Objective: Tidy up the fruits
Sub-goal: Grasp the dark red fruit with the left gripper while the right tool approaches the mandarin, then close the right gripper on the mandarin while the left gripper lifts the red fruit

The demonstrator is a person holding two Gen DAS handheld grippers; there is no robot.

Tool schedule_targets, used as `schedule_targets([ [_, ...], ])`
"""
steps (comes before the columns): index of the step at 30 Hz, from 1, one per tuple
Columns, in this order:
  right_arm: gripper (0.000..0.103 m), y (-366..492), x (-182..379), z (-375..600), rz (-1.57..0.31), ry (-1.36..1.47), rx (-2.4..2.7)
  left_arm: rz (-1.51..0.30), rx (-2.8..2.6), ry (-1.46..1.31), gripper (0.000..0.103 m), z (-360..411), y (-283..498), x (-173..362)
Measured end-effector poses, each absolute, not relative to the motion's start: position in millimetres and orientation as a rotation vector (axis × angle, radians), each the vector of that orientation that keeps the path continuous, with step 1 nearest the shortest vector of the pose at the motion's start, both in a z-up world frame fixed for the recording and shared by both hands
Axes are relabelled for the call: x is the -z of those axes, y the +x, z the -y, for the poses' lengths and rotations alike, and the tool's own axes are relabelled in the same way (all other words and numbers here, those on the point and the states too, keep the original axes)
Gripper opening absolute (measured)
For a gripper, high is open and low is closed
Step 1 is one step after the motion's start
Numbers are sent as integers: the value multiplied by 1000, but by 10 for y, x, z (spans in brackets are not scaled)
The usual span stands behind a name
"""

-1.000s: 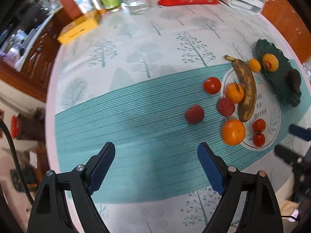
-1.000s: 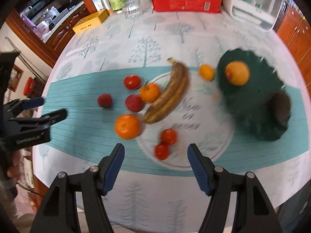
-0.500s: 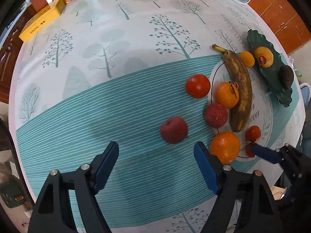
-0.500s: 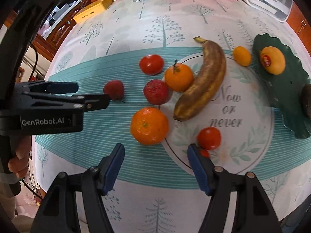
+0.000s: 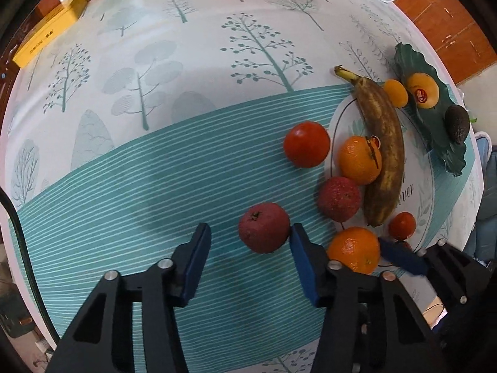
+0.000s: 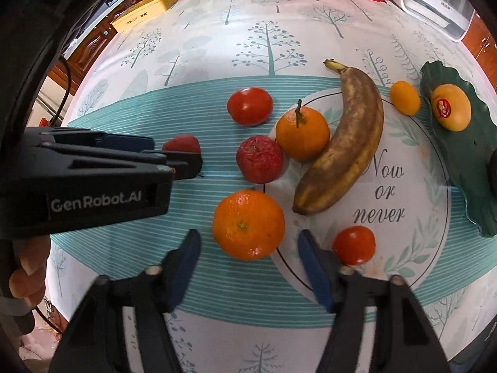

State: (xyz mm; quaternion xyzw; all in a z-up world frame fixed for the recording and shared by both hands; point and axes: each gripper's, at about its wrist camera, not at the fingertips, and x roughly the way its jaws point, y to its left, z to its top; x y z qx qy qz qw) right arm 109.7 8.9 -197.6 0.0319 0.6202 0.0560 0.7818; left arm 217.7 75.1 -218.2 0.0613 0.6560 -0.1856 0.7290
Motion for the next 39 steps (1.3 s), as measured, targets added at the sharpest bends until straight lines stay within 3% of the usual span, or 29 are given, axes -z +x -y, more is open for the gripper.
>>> schedule_targets([
  [8, 45, 1054, 1959, -51, -1323, 81, -128, -1454, 415, 161, 33, -551, 2194, 2271],
  [24, 44, 898, 1783, 119, -1292, 136, -146, -1404, 467, 160, 31, -684, 2065, 2102],
  [39, 44, 594, 1571, 254, -1284, 121, -125, -1405, 519, 244, 31, -767, 1382, 1752],
])
